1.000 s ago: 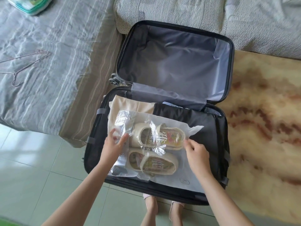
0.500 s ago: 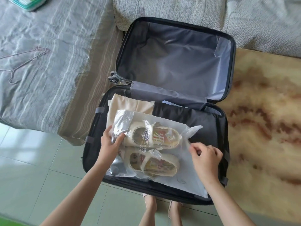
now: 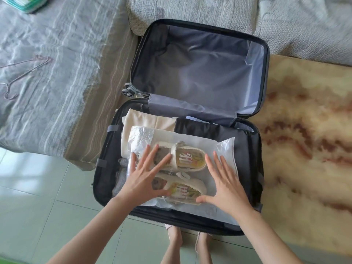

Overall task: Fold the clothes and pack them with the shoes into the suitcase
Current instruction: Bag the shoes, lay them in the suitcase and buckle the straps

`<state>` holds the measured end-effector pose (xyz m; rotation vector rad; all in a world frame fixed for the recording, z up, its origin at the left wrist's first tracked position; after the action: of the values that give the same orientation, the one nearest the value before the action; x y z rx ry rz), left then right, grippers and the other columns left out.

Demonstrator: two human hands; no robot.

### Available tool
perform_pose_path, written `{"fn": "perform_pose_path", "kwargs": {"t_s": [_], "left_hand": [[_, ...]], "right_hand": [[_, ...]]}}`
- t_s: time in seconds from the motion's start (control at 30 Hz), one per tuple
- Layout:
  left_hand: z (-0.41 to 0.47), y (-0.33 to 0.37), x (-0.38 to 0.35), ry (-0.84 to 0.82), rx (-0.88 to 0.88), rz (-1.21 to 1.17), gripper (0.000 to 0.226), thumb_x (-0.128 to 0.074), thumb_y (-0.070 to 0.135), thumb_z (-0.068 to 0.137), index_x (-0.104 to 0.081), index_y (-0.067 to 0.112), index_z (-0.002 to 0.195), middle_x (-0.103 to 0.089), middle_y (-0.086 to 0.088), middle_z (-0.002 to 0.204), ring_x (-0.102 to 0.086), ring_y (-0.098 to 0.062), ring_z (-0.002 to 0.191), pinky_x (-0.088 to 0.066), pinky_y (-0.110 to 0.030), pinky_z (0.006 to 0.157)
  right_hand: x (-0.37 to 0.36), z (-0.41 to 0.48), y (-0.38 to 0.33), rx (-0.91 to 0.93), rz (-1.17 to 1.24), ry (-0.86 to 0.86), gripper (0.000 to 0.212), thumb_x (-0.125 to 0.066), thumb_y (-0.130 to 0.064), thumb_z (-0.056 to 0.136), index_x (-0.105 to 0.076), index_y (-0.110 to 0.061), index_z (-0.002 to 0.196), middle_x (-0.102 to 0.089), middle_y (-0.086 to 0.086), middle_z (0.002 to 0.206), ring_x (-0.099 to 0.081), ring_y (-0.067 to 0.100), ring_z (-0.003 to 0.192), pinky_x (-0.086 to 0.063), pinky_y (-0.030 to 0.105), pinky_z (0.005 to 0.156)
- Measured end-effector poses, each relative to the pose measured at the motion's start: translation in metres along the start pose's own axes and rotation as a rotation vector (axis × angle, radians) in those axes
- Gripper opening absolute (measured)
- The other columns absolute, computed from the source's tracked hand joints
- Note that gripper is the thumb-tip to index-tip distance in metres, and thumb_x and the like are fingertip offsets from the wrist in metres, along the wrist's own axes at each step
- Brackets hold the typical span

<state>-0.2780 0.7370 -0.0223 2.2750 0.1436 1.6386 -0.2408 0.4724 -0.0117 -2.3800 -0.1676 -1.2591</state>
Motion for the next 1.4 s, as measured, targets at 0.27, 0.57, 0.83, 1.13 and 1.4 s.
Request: {"fn": "perform_pose_path", "kwargs": {"t_s": [0.27, 0.57, 0.83, 1.13, 1.4], "left_hand": [[0.010, 0.002, -0.012, -0.073, 0.072, 0.081, 0.104, -0.032, 0.088, 0.061, 0.007, 0.047, 0.147, 0.018, 0.002, 0.159, 0.024, -0.025, 0.144, 0.014, -0.063, 0.109], [0.009, 0.011, -0.002, -0.027, 0.048, 0.055, 0.111, -0.054, 0.079, 0.064, 0.008, 0.042, 0.149, 0.019, -0.004, 0.158, 0.025, -0.027, 0.143, 0.016, -0.060, 0.108], [0.033, 0.074, 0.001, -0.053, -0.094, -0.002, 0.078, -0.032, 0.071, 0.081, -0.006, 0.042, 0.149, 0.000, -0.002, 0.160, 0.009, -0.021, 0.147, 0.002, -0.061, 0.115], [0.037, 0.084, -0.002, -0.174, -0.072, -0.016, 0.074, -0.050, 0.046, 0.094, 0.004, 0.040, 0.144, 0.017, 0.003, 0.157, 0.018, -0.020, 0.145, 0.012, -0.047, 0.117], [0.018, 0.071, 0.030, 0.108, 0.114, -0.359, 0.046, -0.059, 0.019, 0.092, -0.049, 0.027, 0.137, -0.035, -0.001, 0.151, -0.048, -0.026, 0.127, -0.038, -0.050, 0.106]], "right_hand": [[-0.002, 0.011, 0.002, -0.024, -0.033, 0.012, 0.128, -0.057, -0.082, 0.062, 0.033, -0.037, 0.141, 0.031, -0.003, 0.154, 0.018, 0.017, 0.145, -0.003, 0.038, 0.120], [0.003, -0.011, 0.000, -0.017, 0.231, 0.187, 0.129, -0.062, -0.078, 0.057, 0.028, -0.042, 0.142, 0.030, -0.007, 0.154, 0.021, 0.015, 0.145, -0.001, 0.035, 0.119], [-0.017, -0.049, 0.043, -0.305, 0.589, 0.548, 0.083, -0.071, -0.041, 0.081, -0.031, -0.012, 0.147, -0.018, -0.001, 0.153, -0.020, 0.022, 0.143, -0.021, 0.046, 0.116], [-0.024, -0.067, 0.048, -0.249, 0.466, 0.531, 0.064, -0.063, -0.035, 0.084, -0.043, -0.018, 0.143, -0.036, -0.001, 0.150, -0.034, 0.028, 0.136, -0.026, 0.038, 0.110], [0.005, -0.030, -0.018, 0.014, 0.380, 0.368, 0.070, -0.060, -0.047, 0.085, -0.034, -0.024, 0.146, -0.029, -0.003, 0.154, -0.028, 0.025, 0.140, -0.019, 0.037, 0.113]]}}
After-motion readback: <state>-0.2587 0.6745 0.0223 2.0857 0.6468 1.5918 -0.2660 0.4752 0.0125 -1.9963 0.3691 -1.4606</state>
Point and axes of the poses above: each hand's wrist, its own z-axis towards the middle knuckle, its own x-axis out of the back of the hand, y = z × x, the point moved 1 cm from there along z, towards the middle knuckle
